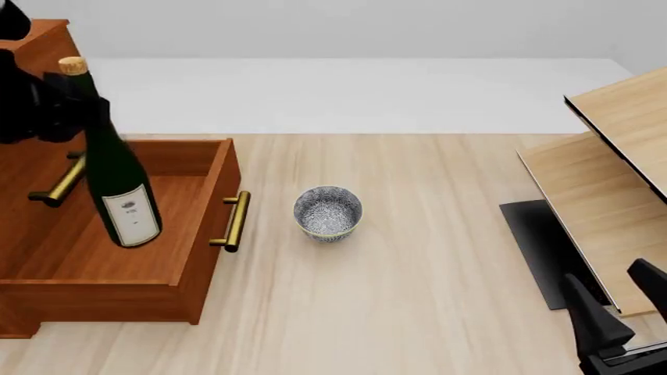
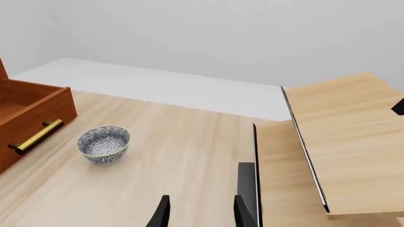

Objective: Put the wine bottle in the bottom drawer of the cabinet.

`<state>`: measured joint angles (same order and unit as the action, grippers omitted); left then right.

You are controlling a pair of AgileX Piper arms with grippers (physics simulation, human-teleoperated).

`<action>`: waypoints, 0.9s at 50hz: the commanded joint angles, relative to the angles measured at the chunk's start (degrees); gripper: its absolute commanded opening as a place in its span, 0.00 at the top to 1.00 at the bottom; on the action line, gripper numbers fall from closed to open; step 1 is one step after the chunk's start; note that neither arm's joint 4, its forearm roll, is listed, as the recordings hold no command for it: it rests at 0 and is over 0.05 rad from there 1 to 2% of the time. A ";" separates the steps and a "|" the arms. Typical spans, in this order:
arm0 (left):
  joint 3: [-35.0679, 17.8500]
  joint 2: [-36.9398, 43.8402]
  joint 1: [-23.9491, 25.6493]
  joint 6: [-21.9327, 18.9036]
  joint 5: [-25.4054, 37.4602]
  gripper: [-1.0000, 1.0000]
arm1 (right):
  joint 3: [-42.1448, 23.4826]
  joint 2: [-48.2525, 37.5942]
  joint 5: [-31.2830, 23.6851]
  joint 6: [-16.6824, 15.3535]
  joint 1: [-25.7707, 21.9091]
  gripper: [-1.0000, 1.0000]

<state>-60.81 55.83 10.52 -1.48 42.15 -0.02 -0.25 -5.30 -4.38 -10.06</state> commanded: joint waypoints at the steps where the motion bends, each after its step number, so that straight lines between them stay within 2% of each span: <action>1: 2.90 -1.22 0.26 -0.02 -1.31 1.00 | 0.00 0.03 -0.08 -0.03 0.00 0.00; 7: 4.89 -1.90 0.29 0.07 -1.92 1.00 | 0.00 0.03 -0.10 -0.14 -0.05 0.00; 29: 6.07 -2.22 0.88 0.08 -2.46 1.00 | 0.00 0.07 -0.19 -0.29 -0.02 0.00; 45: 6.36 -0.37 -1.55 -1.38 -4.56 1.00 | 0.00 0.08 -0.11 -0.31 -0.11 0.00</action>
<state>-53.52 54.22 10.56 -0.06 38.45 -0.02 -0.16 -5.46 -4.72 -10.12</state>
